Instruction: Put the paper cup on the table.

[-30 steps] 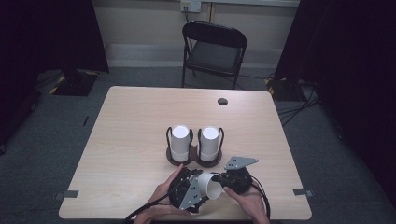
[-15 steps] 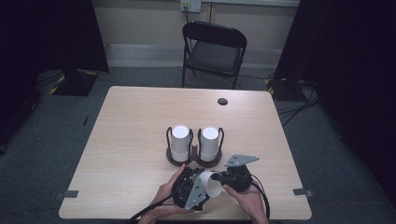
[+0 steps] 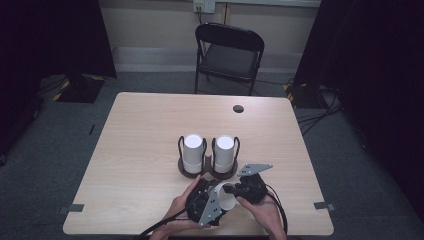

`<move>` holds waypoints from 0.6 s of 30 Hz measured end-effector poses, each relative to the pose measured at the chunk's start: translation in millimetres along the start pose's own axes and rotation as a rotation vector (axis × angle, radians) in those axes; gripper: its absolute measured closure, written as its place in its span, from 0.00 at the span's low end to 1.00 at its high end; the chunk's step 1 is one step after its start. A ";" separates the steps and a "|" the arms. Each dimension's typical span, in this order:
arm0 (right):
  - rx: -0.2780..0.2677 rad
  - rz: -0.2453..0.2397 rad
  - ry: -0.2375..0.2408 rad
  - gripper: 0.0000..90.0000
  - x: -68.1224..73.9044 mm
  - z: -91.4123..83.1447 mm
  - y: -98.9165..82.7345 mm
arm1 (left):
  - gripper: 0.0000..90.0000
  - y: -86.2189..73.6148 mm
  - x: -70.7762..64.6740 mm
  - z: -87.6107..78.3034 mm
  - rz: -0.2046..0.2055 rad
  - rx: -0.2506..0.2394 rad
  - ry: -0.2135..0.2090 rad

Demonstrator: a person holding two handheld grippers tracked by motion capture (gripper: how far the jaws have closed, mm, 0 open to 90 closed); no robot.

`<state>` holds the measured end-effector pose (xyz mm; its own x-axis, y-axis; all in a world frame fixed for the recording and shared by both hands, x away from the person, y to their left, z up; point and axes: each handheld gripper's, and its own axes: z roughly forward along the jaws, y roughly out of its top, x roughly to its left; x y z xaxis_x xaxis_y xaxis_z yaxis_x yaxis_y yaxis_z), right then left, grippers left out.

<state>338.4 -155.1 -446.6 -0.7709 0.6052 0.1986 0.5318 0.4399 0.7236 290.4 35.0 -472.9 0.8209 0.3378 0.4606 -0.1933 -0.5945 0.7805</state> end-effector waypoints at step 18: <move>0.008 0.016 0.016 0.97 3.4 4.8 2.6 | 0.24 2.6 0.0 -2.8 -0.028 -0.030 0.004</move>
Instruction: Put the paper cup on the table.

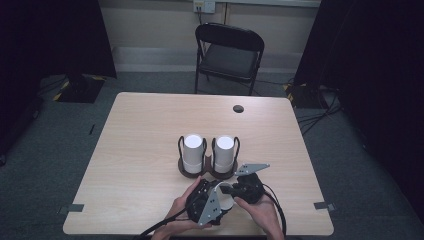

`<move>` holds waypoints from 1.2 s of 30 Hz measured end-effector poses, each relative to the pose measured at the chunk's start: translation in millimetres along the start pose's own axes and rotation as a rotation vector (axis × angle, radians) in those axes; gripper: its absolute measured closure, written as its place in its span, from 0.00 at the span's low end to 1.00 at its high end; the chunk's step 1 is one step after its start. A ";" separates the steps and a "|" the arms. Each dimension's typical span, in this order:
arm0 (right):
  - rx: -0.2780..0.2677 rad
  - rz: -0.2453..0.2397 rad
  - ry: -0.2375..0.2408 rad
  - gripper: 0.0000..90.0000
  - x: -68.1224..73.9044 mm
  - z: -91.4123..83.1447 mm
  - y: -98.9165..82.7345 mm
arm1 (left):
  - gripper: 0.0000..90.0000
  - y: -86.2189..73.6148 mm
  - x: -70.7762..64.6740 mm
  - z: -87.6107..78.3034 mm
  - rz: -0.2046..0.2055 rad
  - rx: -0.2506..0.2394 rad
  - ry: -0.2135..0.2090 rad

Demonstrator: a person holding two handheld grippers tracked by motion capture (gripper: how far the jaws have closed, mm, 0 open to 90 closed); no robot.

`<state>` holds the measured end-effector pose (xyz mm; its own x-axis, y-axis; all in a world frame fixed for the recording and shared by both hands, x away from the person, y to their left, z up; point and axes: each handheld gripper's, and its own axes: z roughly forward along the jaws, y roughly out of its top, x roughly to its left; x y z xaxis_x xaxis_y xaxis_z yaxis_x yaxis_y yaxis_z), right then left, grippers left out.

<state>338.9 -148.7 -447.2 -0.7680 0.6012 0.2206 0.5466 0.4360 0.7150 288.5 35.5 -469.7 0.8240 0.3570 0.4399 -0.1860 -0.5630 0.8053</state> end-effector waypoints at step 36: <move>-0.318 0.071 -0.081 0.60 -5.8 -15.4 -11.7 | 0.25 -21.0 25.0 -9.5 -0.321 -0.056 0.052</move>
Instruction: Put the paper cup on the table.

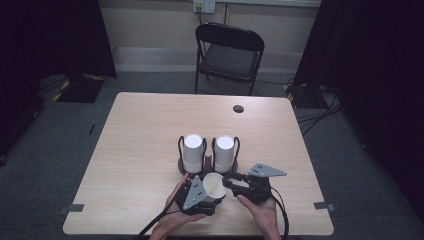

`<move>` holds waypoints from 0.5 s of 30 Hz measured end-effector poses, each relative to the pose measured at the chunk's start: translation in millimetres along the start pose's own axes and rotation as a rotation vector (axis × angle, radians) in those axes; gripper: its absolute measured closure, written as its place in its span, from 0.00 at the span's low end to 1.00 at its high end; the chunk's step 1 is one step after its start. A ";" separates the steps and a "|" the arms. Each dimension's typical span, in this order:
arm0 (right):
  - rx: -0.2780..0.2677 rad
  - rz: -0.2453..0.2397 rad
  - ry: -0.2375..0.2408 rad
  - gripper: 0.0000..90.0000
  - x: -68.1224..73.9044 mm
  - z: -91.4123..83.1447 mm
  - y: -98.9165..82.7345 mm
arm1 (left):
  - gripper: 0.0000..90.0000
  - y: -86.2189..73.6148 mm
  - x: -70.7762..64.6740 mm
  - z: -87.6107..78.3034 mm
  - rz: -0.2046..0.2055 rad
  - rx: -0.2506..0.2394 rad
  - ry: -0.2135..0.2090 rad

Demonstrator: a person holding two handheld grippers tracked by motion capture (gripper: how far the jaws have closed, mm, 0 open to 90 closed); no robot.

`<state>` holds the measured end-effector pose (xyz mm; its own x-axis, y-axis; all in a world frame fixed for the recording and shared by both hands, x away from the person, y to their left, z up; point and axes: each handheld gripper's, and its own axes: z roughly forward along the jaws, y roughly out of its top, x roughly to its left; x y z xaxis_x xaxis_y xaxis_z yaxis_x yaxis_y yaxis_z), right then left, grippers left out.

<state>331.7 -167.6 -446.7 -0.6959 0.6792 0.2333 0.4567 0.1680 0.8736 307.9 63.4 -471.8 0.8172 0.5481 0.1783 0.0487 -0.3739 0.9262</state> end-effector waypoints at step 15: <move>-0.101 0.020 -0.110 0.43 -14.2 -16.0 -9.8 | 0.25 -5.3 17.2 -20.7 -0.123 -0.046 0.014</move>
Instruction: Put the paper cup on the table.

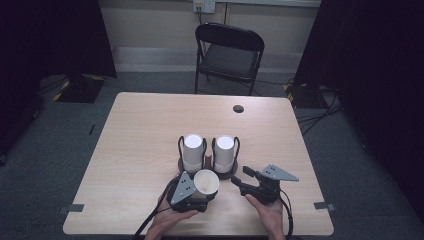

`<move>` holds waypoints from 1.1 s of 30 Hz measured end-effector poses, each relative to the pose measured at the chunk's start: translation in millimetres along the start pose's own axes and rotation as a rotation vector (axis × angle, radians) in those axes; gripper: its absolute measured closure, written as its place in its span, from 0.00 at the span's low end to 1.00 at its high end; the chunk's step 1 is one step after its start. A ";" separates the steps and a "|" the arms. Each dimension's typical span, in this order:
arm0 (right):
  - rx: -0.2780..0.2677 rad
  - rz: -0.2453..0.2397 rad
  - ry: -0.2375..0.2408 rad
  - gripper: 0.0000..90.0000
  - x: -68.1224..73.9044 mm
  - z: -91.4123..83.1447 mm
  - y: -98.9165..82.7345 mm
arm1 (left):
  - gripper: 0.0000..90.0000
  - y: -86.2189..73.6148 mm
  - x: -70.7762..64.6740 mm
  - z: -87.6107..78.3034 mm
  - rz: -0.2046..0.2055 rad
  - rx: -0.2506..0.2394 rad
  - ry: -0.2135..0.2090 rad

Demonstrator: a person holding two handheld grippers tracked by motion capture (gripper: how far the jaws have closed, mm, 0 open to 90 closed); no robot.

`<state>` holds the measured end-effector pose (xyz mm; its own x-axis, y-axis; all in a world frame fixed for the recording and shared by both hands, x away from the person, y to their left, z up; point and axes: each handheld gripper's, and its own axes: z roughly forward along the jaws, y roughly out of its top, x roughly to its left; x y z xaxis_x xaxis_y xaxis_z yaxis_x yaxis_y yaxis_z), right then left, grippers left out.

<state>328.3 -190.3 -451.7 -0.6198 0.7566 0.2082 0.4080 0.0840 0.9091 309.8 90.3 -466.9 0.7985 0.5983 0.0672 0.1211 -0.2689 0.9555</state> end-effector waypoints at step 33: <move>-0.080 -0.010 -0.304 0.16 -22.6 -13.0 -34.2 | 0.25 -12.6 85.8 -74.9 -0.168 -0.094 0.289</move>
<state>319.7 -218.7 -482.8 -0.3898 0.9162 0.0928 0.3410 0.0500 0.9387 332.6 201.6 -451.6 0.5704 0.8209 -0.0277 0.1710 -0.0857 0.9815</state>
